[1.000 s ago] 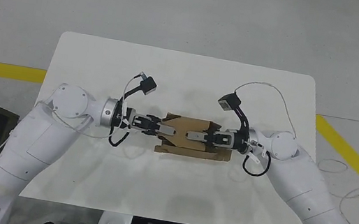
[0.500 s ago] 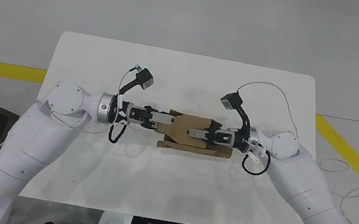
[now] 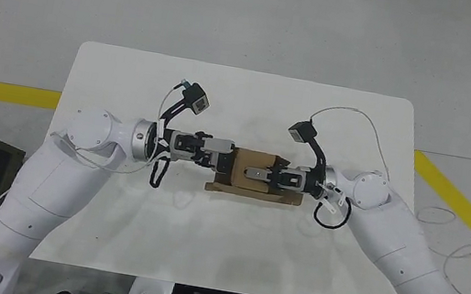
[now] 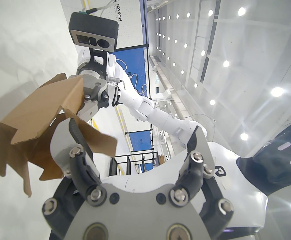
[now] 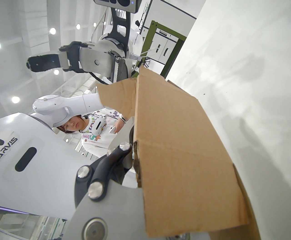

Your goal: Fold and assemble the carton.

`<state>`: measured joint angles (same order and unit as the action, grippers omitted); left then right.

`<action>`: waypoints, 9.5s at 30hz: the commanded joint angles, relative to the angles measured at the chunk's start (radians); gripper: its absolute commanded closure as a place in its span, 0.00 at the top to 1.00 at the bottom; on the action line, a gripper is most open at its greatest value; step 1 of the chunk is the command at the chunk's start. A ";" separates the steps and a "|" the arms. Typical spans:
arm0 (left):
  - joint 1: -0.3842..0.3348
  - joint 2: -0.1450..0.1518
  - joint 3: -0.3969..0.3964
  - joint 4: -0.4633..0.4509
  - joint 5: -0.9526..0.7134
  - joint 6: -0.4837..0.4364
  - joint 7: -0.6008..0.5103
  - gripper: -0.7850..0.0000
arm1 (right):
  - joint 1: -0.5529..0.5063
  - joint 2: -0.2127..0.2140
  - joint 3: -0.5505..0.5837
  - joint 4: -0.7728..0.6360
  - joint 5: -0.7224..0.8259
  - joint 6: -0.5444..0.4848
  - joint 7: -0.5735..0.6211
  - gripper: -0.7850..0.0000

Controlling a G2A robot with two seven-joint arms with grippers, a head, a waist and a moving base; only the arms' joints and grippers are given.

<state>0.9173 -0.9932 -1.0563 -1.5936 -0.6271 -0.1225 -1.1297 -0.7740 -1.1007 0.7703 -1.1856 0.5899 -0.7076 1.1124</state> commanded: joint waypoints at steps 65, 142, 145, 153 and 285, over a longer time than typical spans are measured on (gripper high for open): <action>-0.012 -0.024 -0.050 0.074 0.084 0.015 0.021 1.00 | -0.052 -0.030 0.050 -0.073 -0.026 0.038 0.038 0.00; 0.070 0.012 -0.122 0.077 0.556 0.014 0.047 1.00 | -0.248 0.030 0.374 -0.190 -0.075 0.101 0.026 0.00; 0.064 0.011 -0.102 0.068 0.597 0.000 0.044 1.00 | -0.261 0.031 0.377 -0.210 -0.067 0.104 0.023 0.00; 0.029 -0.003 -0.042 0.061 0.636 0.006 0.081 1.00 | -0.252 0.022 0.353 -0.234 -0.047 0.095 0.006 0.00; 0.043 -0.008 -0.057 0.044 0.468 0.035 0.001 1.00 | -0.232 -0.037 0.246 -0.193 -0.024 0.154 0.113 0.00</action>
<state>0.9557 -1.0022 -1.1121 -1.5457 -0.1580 -0.0887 -1.1259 -1.0066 -1.1376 1.0144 -1.3807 0.5674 -0.5525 1.2277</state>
